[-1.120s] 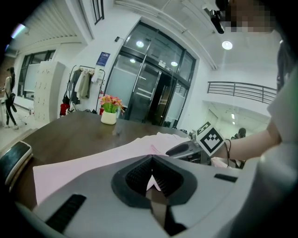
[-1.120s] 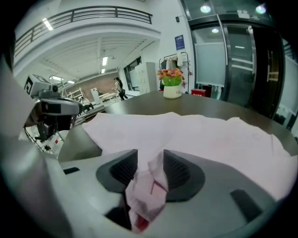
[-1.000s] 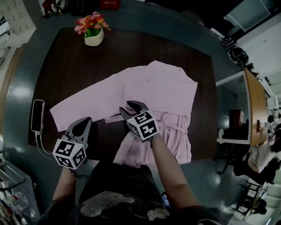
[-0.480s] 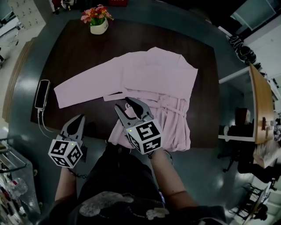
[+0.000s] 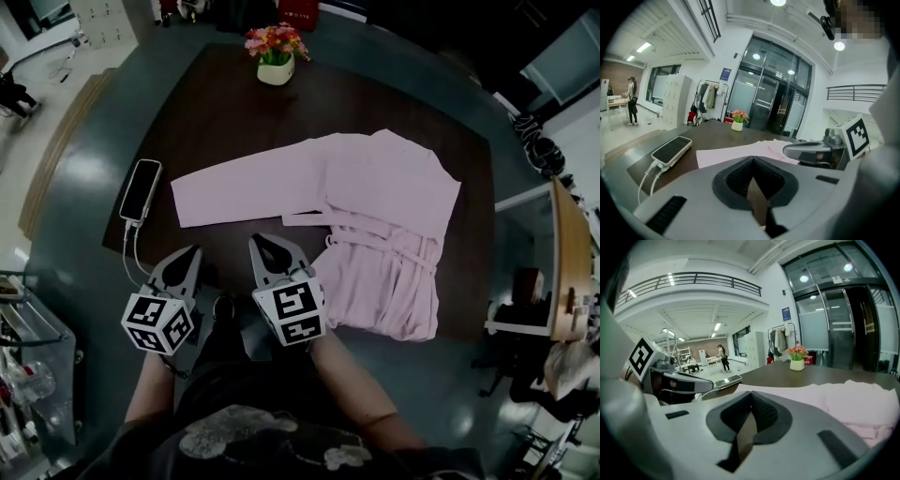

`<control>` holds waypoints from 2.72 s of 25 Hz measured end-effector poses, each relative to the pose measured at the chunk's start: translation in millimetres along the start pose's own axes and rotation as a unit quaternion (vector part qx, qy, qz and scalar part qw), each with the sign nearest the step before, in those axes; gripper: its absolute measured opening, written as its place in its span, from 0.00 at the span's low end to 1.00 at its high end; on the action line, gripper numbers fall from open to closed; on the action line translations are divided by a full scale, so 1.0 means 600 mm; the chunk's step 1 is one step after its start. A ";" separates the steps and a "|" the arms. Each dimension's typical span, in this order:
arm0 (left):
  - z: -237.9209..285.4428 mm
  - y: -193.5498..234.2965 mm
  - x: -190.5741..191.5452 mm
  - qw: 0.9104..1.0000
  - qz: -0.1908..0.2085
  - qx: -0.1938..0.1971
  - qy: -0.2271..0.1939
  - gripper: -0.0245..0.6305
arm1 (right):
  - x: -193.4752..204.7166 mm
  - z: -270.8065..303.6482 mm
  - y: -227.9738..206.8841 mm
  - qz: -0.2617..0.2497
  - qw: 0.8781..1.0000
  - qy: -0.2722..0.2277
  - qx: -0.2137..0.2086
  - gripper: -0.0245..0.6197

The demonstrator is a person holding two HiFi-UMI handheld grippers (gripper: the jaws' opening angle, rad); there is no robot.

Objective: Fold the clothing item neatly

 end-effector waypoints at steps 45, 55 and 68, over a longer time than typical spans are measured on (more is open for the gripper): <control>0.132 0.097 -0.017 0.993 -0.006 0.108 0.044 0.05 | -0.043 0.140 -0.098 -0.022 0.995 0.023 0.092 0.06; 0.212 -0.101 -0.004 0.992 0.008 0.117 0.042 0.05 | -0.064 -0.070 -0.359 0.019 0.979 -0.018 0.203 0.06; 0.256 -0.221 0.024 0.992 0.006 0.114 0.045 0.05 | -0.003 -0.154 -0.456 0.081 0.978 -0.024 0.190 0.06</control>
Point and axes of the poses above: the fingertips, and each gripper's own axes: z forward along the fingers, y to its left, x out of its underside, the point moved 4 cm from there along -z, backward along the fingers, and after that the axes turned 14 degrees about -y, right-handed, at the moved point
